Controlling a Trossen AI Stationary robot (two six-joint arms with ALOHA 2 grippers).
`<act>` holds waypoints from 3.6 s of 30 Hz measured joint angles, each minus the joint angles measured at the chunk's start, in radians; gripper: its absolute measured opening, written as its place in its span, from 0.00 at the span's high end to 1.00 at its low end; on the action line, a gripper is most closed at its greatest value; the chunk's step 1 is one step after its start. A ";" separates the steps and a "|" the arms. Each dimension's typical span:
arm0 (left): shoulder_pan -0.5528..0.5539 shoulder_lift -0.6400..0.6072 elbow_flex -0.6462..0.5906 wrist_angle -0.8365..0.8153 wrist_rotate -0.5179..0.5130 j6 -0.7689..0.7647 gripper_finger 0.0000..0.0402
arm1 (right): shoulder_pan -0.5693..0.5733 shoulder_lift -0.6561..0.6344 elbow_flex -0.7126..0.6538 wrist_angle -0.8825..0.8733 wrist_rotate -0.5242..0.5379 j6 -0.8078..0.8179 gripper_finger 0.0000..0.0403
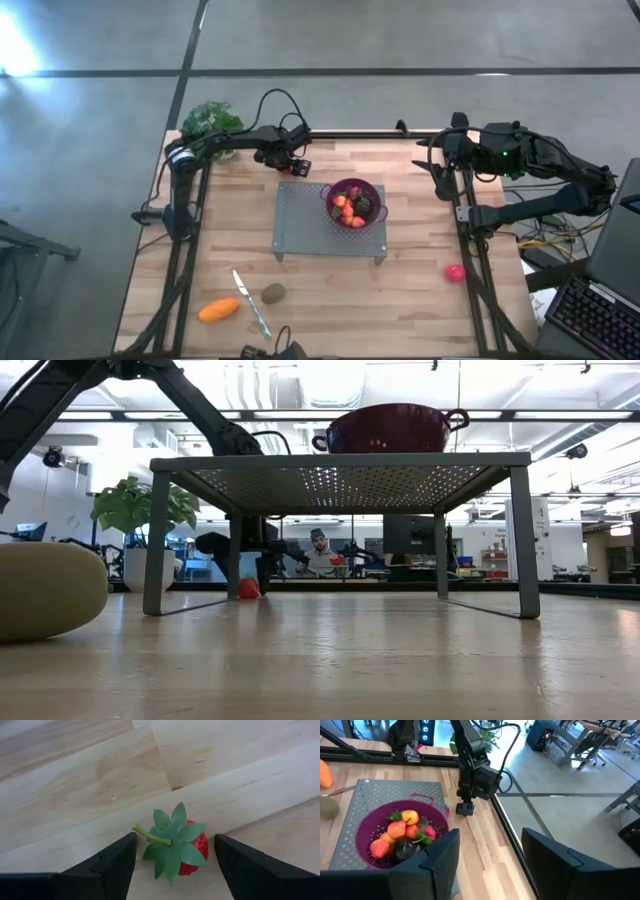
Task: Pick & Place Fruit
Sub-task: Put the strawberry in the purple strainer bowl on the shelf
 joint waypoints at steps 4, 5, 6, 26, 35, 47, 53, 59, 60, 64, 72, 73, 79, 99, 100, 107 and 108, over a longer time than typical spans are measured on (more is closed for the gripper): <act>0.000 0.000 0.000 0.010 0.000 0.003 0.39 | 0.000 0.000 0.000 0.000 0.000 0.000 0.46; 0.000 0.000 0.000 0.012 0.000 0.003 0.41 | 0.000 0.000 0.000 0.000 0.000 0.000 0.46; 0.000 0.000 0.000 0.015 0.000 0.003 0.43 | 0.000 0.000 0.000 0.000 0.000 0.000 0.46; 0.001 -0.010 -0.001 0.024 -0.005 0.026 0.58 | 0.000 0.000 0.000 -0.026 0.000 0.000 0.54; 0.002 -0.026 -0.001 -0.006 0.001 0.046 0.58 | 0.000 0.000 0.000 -0.026 0.000 0.000 0.58; 0.015 -0.187 0.060 -0.070 0.000 0.053 0.58 | 0.000 0.000 0.000 -0.025 0.000 -0.001 0.53; 0.013 -0.315 0.071 -0.065 0.000 0.054 0.58 | 0.000 0.000 0.000 -0.025 0.000 -0.004 0.50; -0.001 -0.455 0.064 -0.081 0.000 0.073 0.58 | 0.000 0.000 0.000 -0.025 0.000 -0.003 0.52; -0.007 -0.480 0.064 -0.082 -0.001 0.077 0.58 | 0.000 0.000 0.000 -0.025 0.000 -0.003 0.53; -0.047 -0.579 0.064 -0.091 0.000 0.090 0.58 | 0.000 0.002 0.000 -0.025 0.000 -0.018 0.56; -0.212 -0.748 0.063 -0.096 -0.080 0.097 0.58 | 0.000 0.003 0.000 -0.024 0.000 -0.022 0.62; -0.243 -0.764 0.063 -0.095 -0.105 0.098 0.58 | 0.000 0.003 -0.001 -0.021 0.000 -0.022 0.62; -0.473 -0.799 0.062 -0.066 -0.324 0.098 0.58 | 0.000 0.004 -0.022 -0.018 -0.029 -0.062 0.67; -0.771 -0.661 -0.292 0.962 -0.327 0.414 0.58 | 0.357 0.140 -0.060 0.082 -0.064 -0.237 0.84; -0.771 -0.661 -0.346 1.073 -0.302 0.415 0.58 | 0.397 0.147 -0.070 0.100 0.007 -0.250 0.85; -0.771 -0.649 -0.604 1.683 -0.218 0.414 0.58 | 0.573 0.212 -0.150 0.264 0.477 -0.386 0.92; -0.771 -0.643 -0.619 1.722 -0.218 0.415 0.58 | 0.579 0.223 -0.156 0.298 0.501 -0.401 0.93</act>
